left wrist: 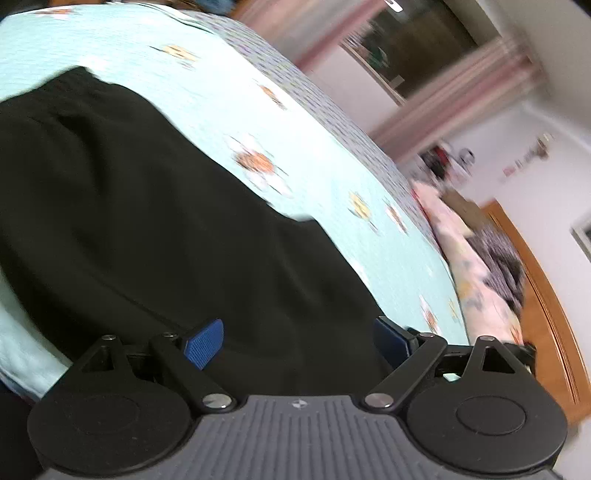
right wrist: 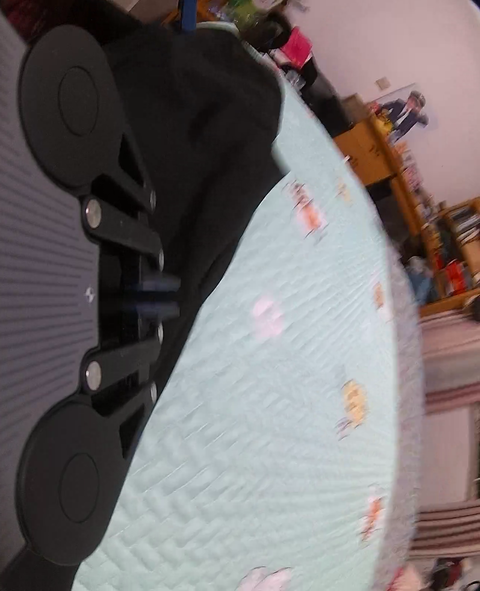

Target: Fold clothes

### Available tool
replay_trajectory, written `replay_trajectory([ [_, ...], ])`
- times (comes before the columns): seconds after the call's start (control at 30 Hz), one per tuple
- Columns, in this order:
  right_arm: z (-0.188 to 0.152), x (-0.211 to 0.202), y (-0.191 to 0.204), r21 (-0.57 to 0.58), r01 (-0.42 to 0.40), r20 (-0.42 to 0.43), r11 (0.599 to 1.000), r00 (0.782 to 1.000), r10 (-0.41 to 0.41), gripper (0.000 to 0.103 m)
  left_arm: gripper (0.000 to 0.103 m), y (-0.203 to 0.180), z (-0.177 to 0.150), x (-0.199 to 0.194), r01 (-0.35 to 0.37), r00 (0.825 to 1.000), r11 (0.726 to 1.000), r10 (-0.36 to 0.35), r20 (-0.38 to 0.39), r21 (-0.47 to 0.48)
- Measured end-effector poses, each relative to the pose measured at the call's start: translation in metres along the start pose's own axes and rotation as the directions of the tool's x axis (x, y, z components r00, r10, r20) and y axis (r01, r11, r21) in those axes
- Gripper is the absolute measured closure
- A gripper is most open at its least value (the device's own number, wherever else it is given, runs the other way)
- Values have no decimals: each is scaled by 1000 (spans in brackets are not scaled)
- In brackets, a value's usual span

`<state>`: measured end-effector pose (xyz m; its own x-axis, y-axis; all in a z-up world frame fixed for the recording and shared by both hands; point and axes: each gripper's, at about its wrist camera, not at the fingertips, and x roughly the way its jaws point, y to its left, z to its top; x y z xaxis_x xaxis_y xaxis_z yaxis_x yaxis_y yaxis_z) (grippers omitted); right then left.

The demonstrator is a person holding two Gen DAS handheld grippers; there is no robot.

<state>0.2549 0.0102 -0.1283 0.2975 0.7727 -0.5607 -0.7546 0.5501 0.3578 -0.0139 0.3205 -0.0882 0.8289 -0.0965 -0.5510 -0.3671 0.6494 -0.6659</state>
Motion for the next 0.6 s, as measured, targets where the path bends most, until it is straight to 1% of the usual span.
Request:
replay_trajectory([
  [0.07,14,8,9,44,-120,48,992,992,118,25,14,6,5,3,-2,1000,1000,2,7,-2],
  [0.13,32,32,14,69,-174,52,982,984,170,25,14,11,5,10,4,1000,1000,-4,-5,6],
  [0.2,49,62,21,65,-213,37,975,977,211,25,14,15,4,16,10,1000,1000,-9,-27,19],
  [0.27,66,99,31,72,-250,-9,966,968,251,25,14,16,4,22,17,999,999,-14,-50,48],
  [0.37,78,133,41,62,-334,-113,940,934,339,25,14,19,4,29,29,996,995,-21,-86,91],
  [0.4,81,143,46,36,-345,-166,938,924,346,25,14,20,4,32,33,995,994,-23,-98,106],
  [0.47,84,154,56,-43,-354,-256,934,908,332,24,13,21,5,37,43,992,990,-26,-122,134],
  [0.6,83,163,64,-85,-480,-422,873,811,405,24,13,28,8,53,65,984,986,-38,-175,152],
])
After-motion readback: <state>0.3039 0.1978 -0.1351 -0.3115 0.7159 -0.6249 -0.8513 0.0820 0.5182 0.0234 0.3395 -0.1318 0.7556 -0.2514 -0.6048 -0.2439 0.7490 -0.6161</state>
